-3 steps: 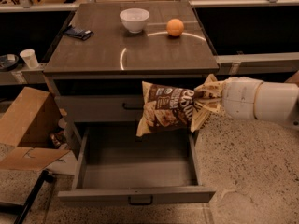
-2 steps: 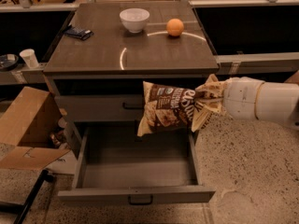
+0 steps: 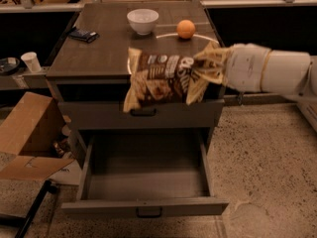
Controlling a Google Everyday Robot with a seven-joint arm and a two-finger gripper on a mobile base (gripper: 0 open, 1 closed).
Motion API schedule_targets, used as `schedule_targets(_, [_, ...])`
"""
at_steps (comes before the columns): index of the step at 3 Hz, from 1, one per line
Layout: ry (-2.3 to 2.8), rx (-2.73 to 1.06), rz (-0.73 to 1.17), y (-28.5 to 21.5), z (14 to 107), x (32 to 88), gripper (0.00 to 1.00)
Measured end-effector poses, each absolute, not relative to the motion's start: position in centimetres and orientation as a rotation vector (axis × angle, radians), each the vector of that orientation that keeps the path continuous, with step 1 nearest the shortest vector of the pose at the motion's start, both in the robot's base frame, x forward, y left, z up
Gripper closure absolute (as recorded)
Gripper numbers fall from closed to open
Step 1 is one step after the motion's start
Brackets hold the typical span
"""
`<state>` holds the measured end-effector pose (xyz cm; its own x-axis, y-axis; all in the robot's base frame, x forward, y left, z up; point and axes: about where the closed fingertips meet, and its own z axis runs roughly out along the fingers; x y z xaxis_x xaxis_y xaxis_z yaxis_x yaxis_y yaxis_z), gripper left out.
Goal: Pick brown chip bag from middle drawer and place on counter
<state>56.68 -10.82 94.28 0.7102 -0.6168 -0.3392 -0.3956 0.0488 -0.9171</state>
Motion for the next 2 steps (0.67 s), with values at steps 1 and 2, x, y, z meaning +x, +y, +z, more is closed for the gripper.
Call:
schedule_targets(1, [0.732, -1.5, -0.232, -9.8, 100.1, 59.6, 1.0])
schedule_targets(2, [0.702, -1.425, -0.231, -9.0, 102.5, 62.9, 1.0])
